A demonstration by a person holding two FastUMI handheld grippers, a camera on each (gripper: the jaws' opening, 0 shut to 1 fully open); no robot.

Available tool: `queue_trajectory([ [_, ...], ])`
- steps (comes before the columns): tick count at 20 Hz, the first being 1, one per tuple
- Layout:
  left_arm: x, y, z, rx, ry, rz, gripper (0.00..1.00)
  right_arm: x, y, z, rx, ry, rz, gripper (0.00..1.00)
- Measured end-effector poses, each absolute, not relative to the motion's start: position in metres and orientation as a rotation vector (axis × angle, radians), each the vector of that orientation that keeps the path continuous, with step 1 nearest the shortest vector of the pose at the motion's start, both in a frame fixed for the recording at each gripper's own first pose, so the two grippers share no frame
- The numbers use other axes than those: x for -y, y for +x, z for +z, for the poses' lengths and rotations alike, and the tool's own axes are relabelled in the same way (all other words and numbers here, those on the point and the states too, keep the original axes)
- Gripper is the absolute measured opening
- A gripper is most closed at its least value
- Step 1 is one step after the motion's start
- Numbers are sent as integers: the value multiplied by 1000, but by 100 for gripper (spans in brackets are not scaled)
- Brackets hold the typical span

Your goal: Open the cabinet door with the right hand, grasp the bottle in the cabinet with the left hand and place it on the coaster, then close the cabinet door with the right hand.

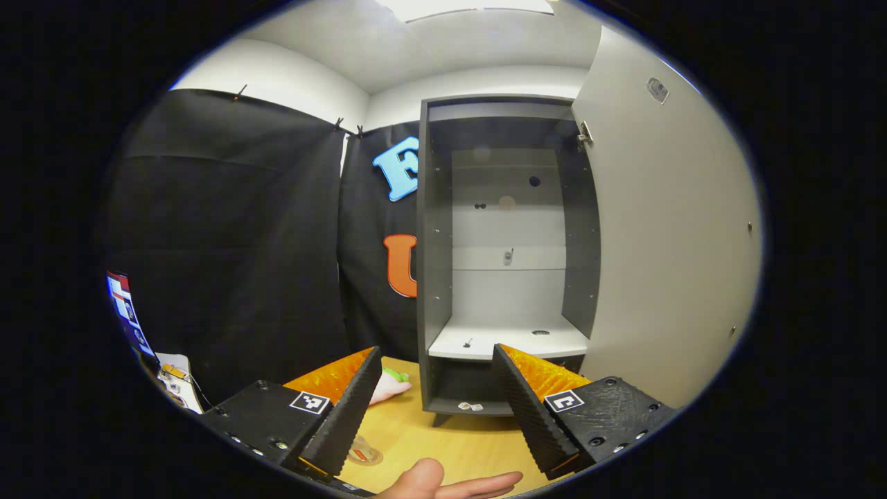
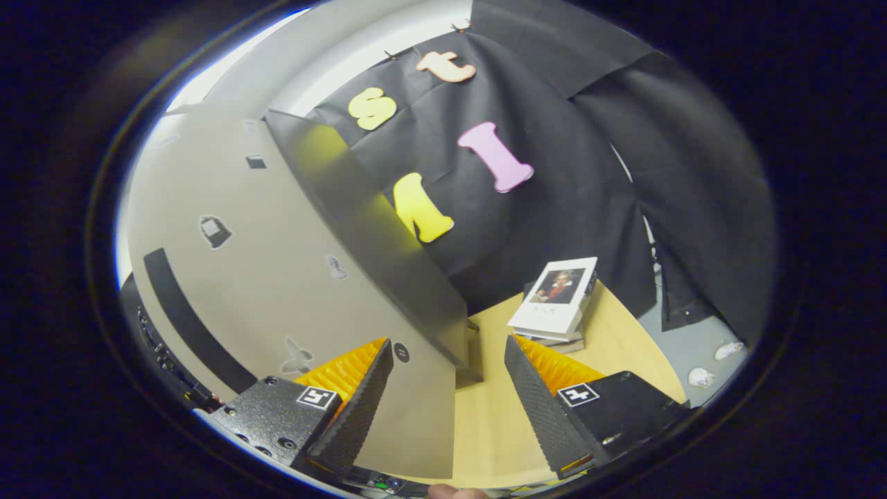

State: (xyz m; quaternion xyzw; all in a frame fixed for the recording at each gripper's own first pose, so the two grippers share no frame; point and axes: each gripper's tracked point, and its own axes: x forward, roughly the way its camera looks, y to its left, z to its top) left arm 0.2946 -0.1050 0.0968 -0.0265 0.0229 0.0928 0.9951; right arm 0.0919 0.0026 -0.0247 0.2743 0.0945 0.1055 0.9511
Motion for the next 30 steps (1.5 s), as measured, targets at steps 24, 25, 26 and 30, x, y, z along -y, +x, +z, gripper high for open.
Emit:
queue_trajectory([
  [24,117,321,74,-109,-5,-13,96,-129,1,79,-36,80,501,98],
  [25,115,320,72,-111,-8,-4,96,-134,5,80,-37,73,516,94],
  [26,112,319,71,-112,-6,6,96,-139,8,80,-40,64,526,94],
  [30,100,313,65,-115,19,44,96,-161,20,82,-54,54,560,94],
])
